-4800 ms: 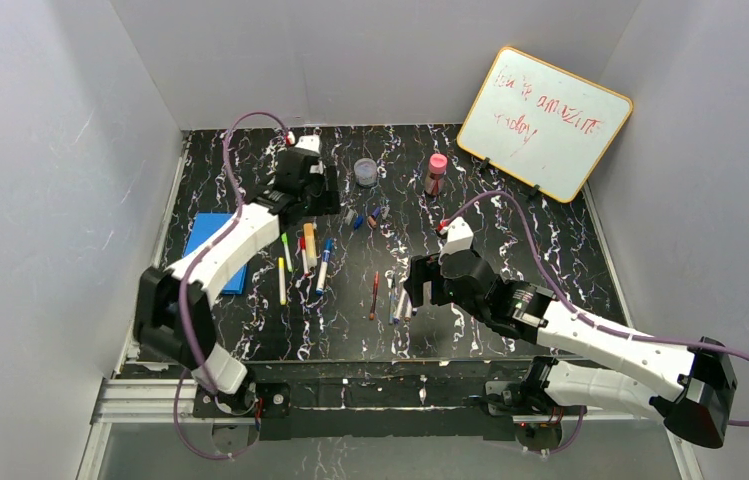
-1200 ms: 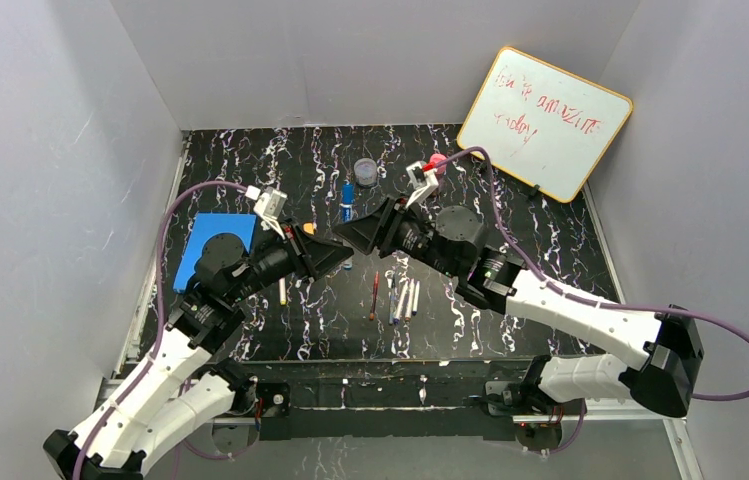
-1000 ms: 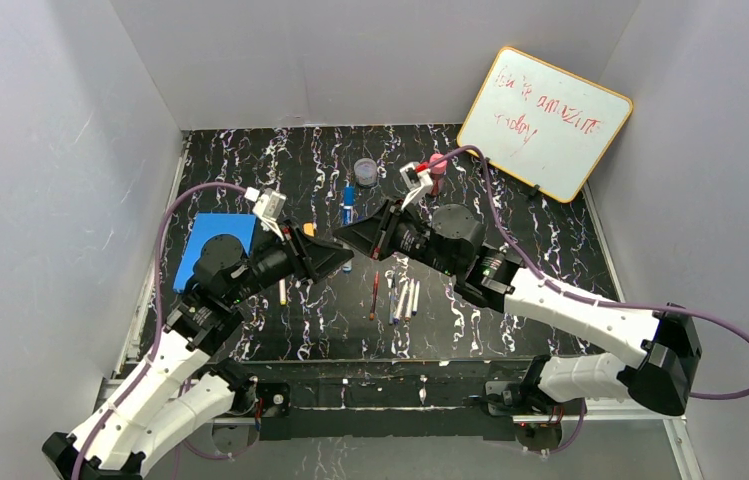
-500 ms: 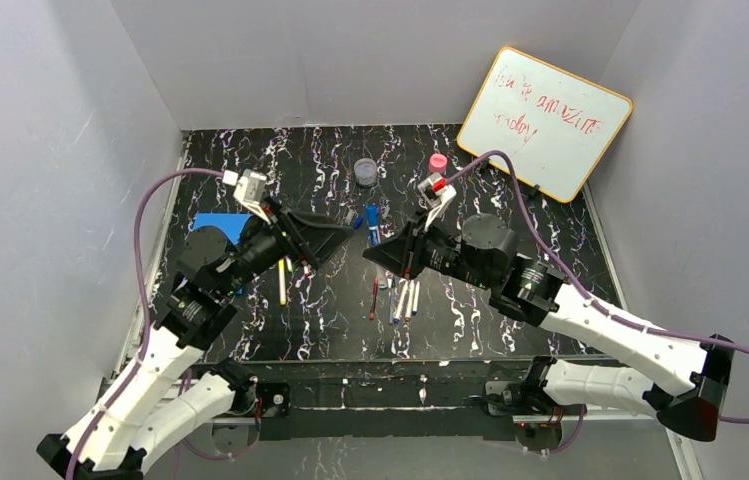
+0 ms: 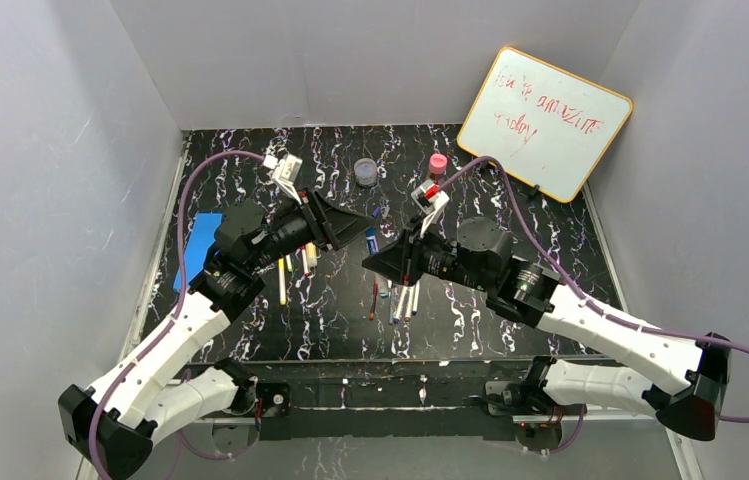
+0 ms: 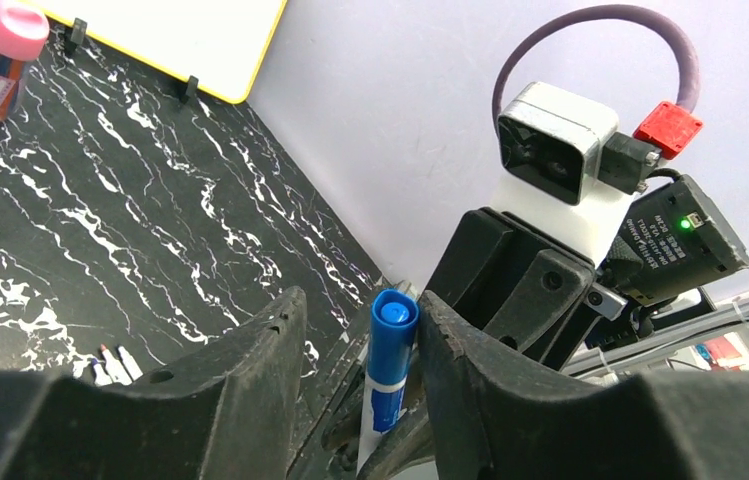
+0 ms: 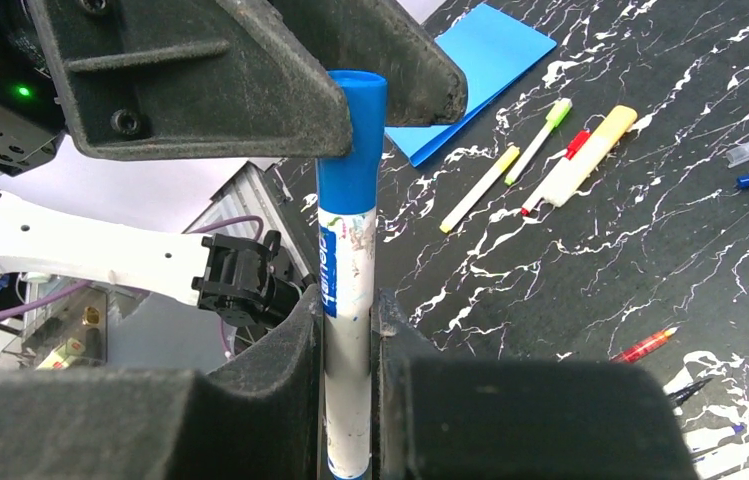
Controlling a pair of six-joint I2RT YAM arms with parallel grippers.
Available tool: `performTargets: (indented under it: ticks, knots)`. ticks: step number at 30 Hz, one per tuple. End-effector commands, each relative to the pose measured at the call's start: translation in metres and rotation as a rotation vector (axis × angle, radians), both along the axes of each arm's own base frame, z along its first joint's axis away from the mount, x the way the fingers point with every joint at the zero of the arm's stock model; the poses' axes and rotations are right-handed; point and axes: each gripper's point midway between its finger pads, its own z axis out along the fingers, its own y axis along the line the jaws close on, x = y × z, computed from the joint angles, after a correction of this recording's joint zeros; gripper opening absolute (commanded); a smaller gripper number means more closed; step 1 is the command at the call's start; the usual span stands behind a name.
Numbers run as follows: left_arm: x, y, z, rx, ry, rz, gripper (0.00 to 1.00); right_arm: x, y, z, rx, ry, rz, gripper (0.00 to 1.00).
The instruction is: Open the pen caps
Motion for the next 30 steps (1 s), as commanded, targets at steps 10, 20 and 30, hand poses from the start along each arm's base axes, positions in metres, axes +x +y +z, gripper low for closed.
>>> performTargets:
  ticks: [10,20,30]
  knots:
    - [-0.012,-0.01,0.011,-0.036,-0.026,-0.089,0.39,0.004,0.01,0.017,0.059,-0.042,0.008,0.01]
    - [-0.006,-0.006,0.015,-0.035,-0.06,-0.052,0.0,0.006,0.006,0.0,0.011,-0.019,-0.009,0.01]
    - [0.034,0.035,0.061,-0.098,-0.194,0.298,0.0,-0.011,-0.044,-0.061,-0.01,0.167,-0.138,0.01]
